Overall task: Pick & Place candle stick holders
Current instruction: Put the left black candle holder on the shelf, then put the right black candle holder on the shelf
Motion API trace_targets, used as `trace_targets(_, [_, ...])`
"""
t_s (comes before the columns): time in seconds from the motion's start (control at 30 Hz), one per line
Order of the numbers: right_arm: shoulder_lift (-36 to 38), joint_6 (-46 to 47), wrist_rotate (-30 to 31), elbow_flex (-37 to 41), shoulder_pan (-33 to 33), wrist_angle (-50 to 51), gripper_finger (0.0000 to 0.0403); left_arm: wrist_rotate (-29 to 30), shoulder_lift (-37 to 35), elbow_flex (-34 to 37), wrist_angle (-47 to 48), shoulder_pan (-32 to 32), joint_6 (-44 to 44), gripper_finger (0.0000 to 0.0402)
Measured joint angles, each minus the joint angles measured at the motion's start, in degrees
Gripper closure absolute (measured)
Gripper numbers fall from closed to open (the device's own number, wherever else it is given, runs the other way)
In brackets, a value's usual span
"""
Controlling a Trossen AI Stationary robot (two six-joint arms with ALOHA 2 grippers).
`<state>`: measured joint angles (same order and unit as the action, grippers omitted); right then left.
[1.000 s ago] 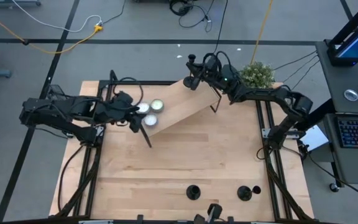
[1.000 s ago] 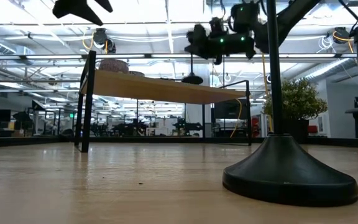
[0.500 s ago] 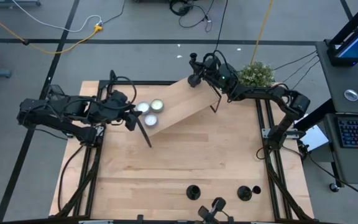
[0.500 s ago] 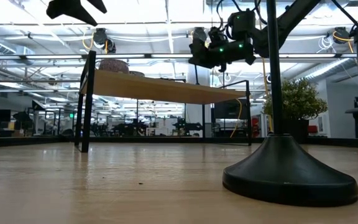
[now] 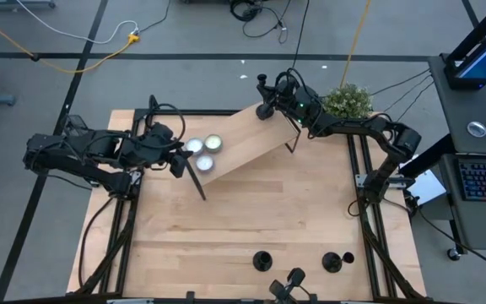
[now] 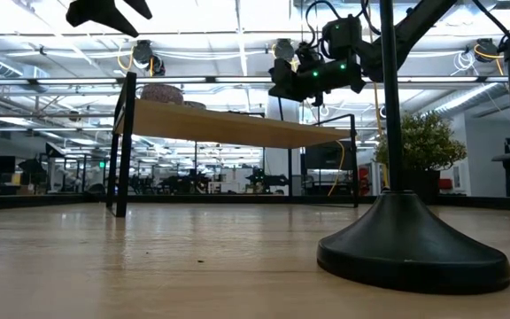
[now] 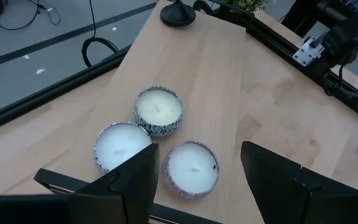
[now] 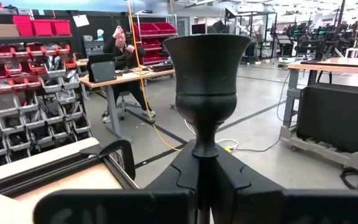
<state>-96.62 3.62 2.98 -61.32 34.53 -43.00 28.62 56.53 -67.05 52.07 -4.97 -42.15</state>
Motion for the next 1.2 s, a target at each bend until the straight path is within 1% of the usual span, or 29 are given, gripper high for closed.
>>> trace_targets(0.4, [0.07, 0.0, 0.2, -0.04, 0.0, 1.42, 0.0395, -0.09, 0.0, 0.0, 0.4, 0.0, -0.01, 0.0169])
trace_targets(0.47, [0.07, 0.0, 0.1, -0.04, 0.0, 1.48, 0.039, -0.11, 0.0, 0.0, 0.4, 0.0, 0.0, 0.0169])
trace_targets(0.87, [1.28, -2.01, 0.0, 0.04, 0.0, 7.5, 0.0289, -0.29, 0.0, -0.02, 0.4, -0.04, 0.42, 0.0169])
trace_targets(1.0, [4.25, -4.05, 0.0, 0.02, -0.18, 10.56, 0.0266, -0.27, 0.0, -0.01, 0.4, -0.58, 0.42, 0.0169])
trace_targets(1.2, [11.4, -6.01, -0.07, 0.02, -0.48, 21.07, 0.024, -0.2, 0.0, 0.0, 0.4, -2.01, 0.39, 0.0169])
